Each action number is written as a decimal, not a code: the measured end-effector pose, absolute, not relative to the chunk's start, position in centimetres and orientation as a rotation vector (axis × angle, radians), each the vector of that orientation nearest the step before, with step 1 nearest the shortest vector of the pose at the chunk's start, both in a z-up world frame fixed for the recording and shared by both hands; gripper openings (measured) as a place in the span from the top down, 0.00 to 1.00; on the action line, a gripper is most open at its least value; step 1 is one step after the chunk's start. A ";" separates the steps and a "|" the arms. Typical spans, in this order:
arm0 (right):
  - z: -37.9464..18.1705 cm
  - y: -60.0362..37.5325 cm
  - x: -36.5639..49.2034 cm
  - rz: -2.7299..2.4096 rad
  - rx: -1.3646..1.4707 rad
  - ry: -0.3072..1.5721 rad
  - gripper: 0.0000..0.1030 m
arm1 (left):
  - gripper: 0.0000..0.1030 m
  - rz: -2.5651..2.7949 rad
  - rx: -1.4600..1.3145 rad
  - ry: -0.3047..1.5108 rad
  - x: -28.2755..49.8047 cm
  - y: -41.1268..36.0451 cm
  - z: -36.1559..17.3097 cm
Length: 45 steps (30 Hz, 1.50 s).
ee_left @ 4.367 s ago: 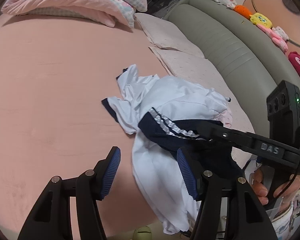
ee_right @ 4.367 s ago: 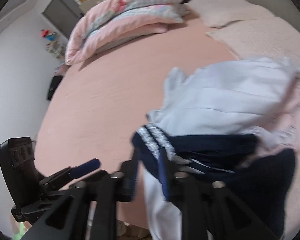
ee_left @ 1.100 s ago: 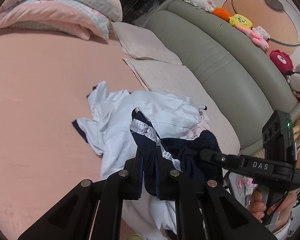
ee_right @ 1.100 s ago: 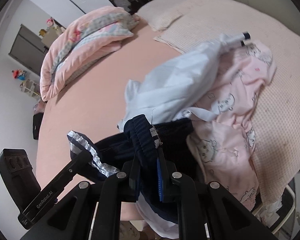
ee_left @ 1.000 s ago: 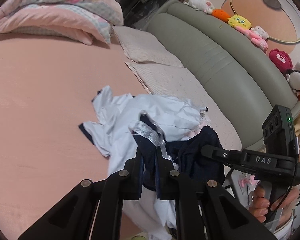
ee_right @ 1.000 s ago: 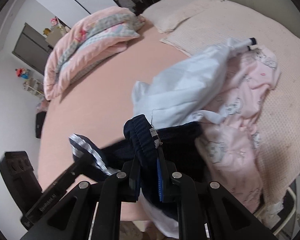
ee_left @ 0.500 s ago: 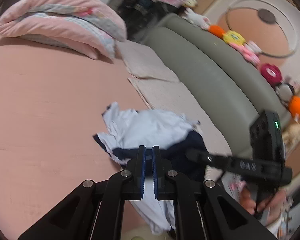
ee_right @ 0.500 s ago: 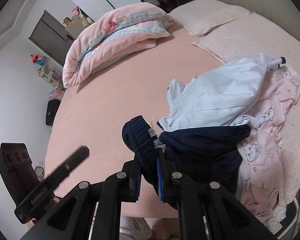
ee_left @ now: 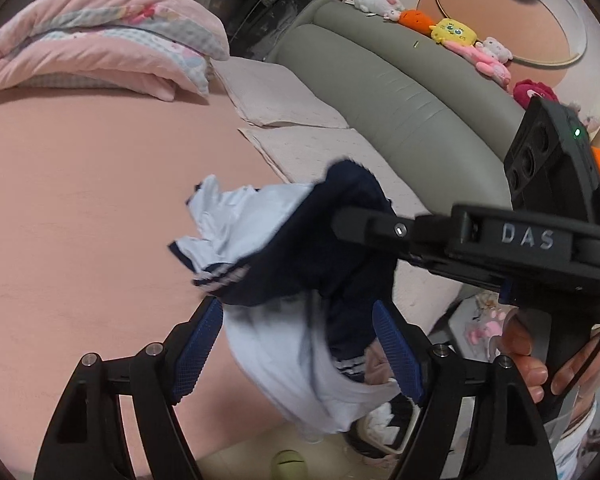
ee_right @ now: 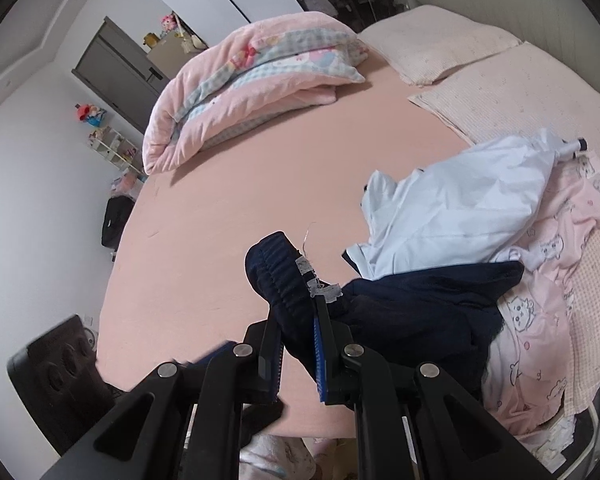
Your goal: Fold clothes
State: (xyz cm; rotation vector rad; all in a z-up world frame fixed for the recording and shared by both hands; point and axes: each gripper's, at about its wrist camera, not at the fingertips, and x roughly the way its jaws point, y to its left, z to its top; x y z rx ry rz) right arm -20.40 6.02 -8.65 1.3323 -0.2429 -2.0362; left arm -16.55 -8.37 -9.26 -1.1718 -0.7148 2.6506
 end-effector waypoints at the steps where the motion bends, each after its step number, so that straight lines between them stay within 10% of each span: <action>1: -8.4 5.9 -20.4 -2.035 1.325 -0.243 0.89 | 0.26 2.644 -1.164 -0.734 -16.7 -8.2 -9.2; 18: -5.5 3.4 -20.2 -1.981 1.258 -0.231 0.88 | 0.27 2.679 -1.023 -0.886 -17.6 -8.2 -6.9; 25: -4.4 2.1 -19.8 -1.968 1.262 -0.164 0.89 | 0.67 2.703 -0.956 -0.954 -18.1 -7.5 -7.6; 35: -4.5 2.2 -19.8 -1.980 1.259 -0.115 0.85 | 0.91 2.743 -0.957 -0.885 -18.3 -6.7 -7.8; 42: -5.5 3.6 -20.6 -2.012 1.304 -0.103 0.39 | 0.92 2.717 -0.995 -0.914 -18.5 -6.7 -8.9; 45: -6.1 5.6 -21.6 -2.012 1.319 -0.178 0.37 | 0.92 2.713 -1.010 -0.910 -18.7 -6.8 -9.1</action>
